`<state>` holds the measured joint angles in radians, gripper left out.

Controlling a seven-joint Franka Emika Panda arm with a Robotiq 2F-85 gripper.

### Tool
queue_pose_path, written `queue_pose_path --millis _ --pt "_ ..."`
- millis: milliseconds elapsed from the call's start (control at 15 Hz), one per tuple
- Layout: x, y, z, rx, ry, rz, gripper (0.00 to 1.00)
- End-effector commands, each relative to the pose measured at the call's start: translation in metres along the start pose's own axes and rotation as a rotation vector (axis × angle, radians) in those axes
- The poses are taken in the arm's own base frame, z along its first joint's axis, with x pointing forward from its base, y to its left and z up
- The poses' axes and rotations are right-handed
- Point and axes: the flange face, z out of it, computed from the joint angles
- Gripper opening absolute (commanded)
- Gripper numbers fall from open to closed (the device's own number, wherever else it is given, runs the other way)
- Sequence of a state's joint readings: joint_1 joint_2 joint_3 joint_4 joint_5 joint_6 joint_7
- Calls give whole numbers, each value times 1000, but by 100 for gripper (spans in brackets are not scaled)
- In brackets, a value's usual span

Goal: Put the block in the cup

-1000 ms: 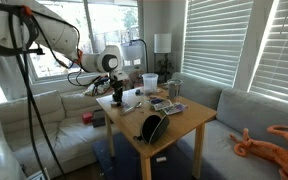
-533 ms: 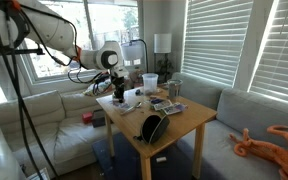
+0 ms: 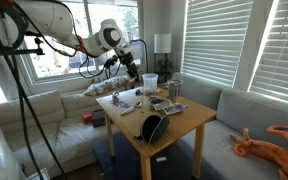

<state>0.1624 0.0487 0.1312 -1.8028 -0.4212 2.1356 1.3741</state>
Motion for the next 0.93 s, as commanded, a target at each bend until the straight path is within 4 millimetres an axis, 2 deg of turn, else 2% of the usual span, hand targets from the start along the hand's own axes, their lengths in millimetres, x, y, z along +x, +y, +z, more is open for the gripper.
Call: queue_pose_path --millis 0,200,400,600,733,867 --pt "42 -41 -43 26 204 -41 7" --pt "61 -73 -42 58 393 -85 7" --pt "67 -104 -26 59 569 -126 7" --pt "57 -135 -13 58 736 -145 7" --pt "42 -153 -10 67 834 -152 7" --pt "24 -160 -3 53 848 -141 7"
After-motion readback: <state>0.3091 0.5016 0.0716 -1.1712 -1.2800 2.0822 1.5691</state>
